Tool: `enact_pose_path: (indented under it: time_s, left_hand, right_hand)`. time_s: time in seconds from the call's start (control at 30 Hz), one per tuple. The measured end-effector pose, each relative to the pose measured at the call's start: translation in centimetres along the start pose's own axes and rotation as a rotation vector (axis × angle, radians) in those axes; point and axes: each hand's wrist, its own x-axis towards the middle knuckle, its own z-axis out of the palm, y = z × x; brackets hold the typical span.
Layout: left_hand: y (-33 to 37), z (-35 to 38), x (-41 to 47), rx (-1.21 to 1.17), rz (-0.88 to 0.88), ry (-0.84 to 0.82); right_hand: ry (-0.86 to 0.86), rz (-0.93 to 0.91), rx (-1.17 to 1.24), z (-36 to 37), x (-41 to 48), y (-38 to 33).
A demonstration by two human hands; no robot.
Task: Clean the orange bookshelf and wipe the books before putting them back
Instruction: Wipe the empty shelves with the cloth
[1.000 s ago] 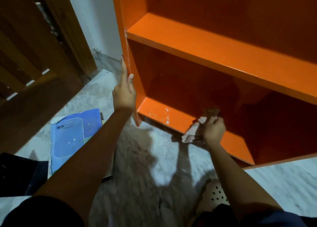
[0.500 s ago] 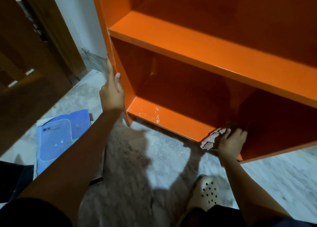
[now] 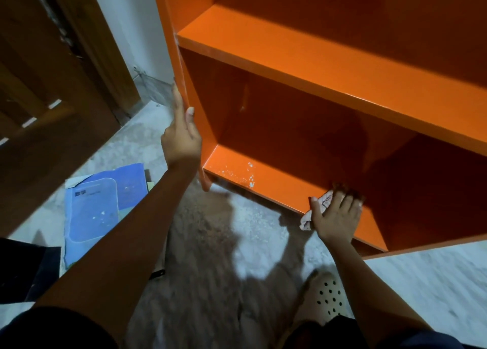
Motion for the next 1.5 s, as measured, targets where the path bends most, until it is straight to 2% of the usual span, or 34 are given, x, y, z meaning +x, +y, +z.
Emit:
enact_pose_path:
  time_s: [0.4,0.63,0.8,1.1,1.5]
  left_hand:
    - [-1.0,0.5,0.4,-0.019,0.149,0.123]
    - [-1.3,0.8,0.7,-0.013,0.223,0.199]
    - [-1.1,1.0,0.8,0.003,0.211,0.252]
    - [-1.2,0.7,0.7,-0.062,0.223,0.238]
    - [-1.4,0.9,0.8,-0.077,0.221,0.246]
  right_hand:
    - [-0.031,-0.387,0.050,3.1,1.8,-12.0]
    - [-0.076,-0.583,0.028,3.6,2.7,-15.6]
    - [-0.114,-0.700,0.067,3.6,2.6,-18.2]
    - [-0.181,-0.714,0.118,3.3,3.9,-21.4]
    - [-0.109,-0.747,0.188,4.6,2.8,-22.1]
